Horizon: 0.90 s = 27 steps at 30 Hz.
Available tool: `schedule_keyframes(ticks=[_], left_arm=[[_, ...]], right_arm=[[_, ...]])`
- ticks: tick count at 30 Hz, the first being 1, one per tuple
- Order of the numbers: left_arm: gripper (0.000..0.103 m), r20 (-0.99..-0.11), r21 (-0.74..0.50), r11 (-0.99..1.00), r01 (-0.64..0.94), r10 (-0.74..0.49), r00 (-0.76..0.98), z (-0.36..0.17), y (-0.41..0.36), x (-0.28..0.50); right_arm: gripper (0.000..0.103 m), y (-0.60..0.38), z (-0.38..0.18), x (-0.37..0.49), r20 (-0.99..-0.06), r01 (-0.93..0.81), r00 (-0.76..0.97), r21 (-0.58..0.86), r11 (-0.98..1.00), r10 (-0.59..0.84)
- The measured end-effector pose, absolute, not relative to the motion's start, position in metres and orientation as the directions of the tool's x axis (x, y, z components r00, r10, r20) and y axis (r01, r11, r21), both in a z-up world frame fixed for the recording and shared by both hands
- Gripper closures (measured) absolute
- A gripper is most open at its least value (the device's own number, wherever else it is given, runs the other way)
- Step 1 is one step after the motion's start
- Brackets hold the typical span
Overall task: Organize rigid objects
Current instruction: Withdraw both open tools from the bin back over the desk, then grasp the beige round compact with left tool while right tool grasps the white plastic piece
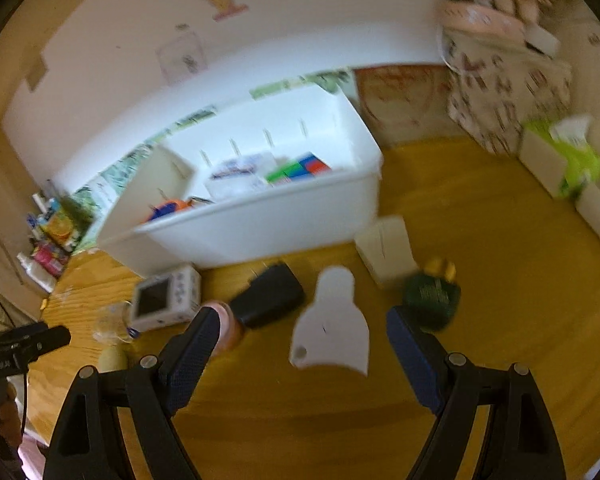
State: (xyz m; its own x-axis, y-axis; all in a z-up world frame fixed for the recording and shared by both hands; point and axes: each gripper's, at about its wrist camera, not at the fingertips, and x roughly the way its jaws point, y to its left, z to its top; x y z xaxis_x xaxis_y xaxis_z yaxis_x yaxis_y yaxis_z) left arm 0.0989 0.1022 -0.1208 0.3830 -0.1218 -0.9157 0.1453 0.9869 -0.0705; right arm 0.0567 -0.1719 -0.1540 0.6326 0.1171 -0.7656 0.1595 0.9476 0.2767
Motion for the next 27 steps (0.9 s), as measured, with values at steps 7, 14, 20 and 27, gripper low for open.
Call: schedule_keyframes(ticks=[7, 14, 20, 27], left_arm=[[0.006, -0.957, -0.118, 0.983, 0.144, -0.151, 0.248, -0.156, 0.108, 0.106], [0.007, -0.97, -0.112, 0.981, 0.161, -0.143, 0.198, -0.173, 0.109, 0.109], [0.017, -0.974, -0.124, 0.983, 0.133, -0.146, 0.171, -0.182, 0.109, 0.113], [0.038, -0.965, -0.16, 0.977, 0.14, -0.185, 0.184, -0.176, 0.104, 0.11]], right_arm=[[0.017, -0.168, -0.178, 0.053, -0.818, 0.249, 0.572, 0.248, 0.936, 0.064], [0.017, -0.165, -0.201, 0.058, -0.853, 0.299, 0.521, 0.22, 0.929, 0.034], [0.017, -0.159, -0.206, 0.07, -0.856, 0.3, 0.517, 0.164, 0.94, -0.016], [0.027, -0.148, -0.206, 0.083, -0.856, 0.265, 0.516, 0.118, 0.957, -0.037]])
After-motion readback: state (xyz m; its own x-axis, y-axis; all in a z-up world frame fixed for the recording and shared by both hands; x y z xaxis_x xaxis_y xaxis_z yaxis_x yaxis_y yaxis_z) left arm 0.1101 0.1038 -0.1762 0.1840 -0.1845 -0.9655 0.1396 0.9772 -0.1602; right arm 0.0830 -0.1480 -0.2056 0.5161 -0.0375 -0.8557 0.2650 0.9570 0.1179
